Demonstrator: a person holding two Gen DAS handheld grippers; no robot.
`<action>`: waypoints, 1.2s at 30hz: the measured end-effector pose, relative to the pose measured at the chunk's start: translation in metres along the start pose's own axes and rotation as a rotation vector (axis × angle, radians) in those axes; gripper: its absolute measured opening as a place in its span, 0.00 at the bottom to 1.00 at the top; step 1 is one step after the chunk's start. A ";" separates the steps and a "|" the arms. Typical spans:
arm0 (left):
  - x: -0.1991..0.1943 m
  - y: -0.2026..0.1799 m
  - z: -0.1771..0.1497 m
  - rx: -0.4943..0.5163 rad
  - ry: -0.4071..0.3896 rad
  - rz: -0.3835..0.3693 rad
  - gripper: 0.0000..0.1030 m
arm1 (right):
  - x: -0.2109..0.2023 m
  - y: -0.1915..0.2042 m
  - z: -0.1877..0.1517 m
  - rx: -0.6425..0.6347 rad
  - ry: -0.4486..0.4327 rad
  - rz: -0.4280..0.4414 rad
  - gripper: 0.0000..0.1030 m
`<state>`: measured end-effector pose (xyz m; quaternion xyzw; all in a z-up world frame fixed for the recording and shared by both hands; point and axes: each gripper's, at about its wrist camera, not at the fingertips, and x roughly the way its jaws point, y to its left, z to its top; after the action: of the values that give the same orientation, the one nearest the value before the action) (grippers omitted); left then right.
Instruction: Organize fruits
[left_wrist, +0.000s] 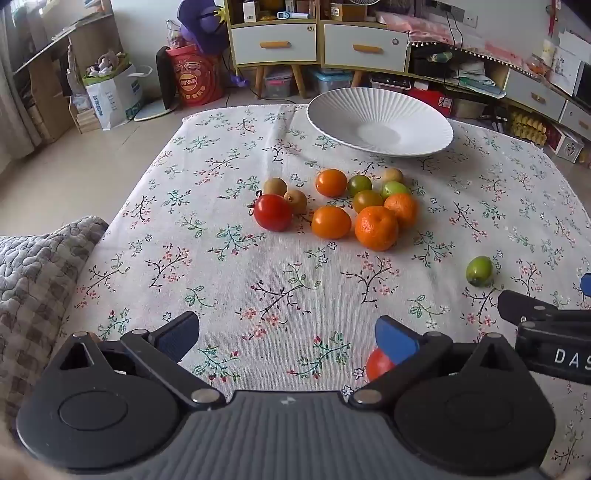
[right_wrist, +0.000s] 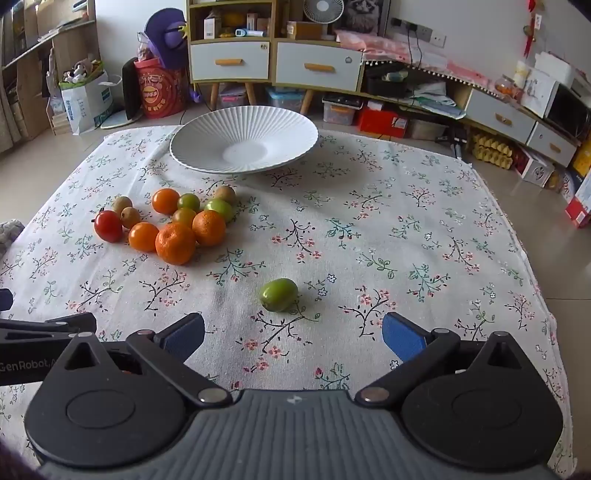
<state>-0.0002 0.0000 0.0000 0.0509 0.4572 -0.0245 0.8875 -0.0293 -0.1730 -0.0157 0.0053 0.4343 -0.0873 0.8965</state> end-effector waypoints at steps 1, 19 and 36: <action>0.000 0.000 0.000 -0.002 0.001 -0.001 0.96 | 0.000 0.001 0.000 -0.006 0.004 -0.003 0.99; -0.002 0.001 0.001 -0.001 -0.011 0.003 0.96 | -0.001 0.006 0.000 -0.002 0.003 0.013 1.00; -0.002 0.001 0.002 -0.001 -0.013 0.002 0.96 | -0.002 0.007 -0.001 -0.003 0.001 0.014 0.99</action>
<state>0.0001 0.0012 0.0028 0.0506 0.4514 -0.0236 0.8906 -0.0299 -0.1656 -0.0150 0.0069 0.4350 -0.0805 0.8968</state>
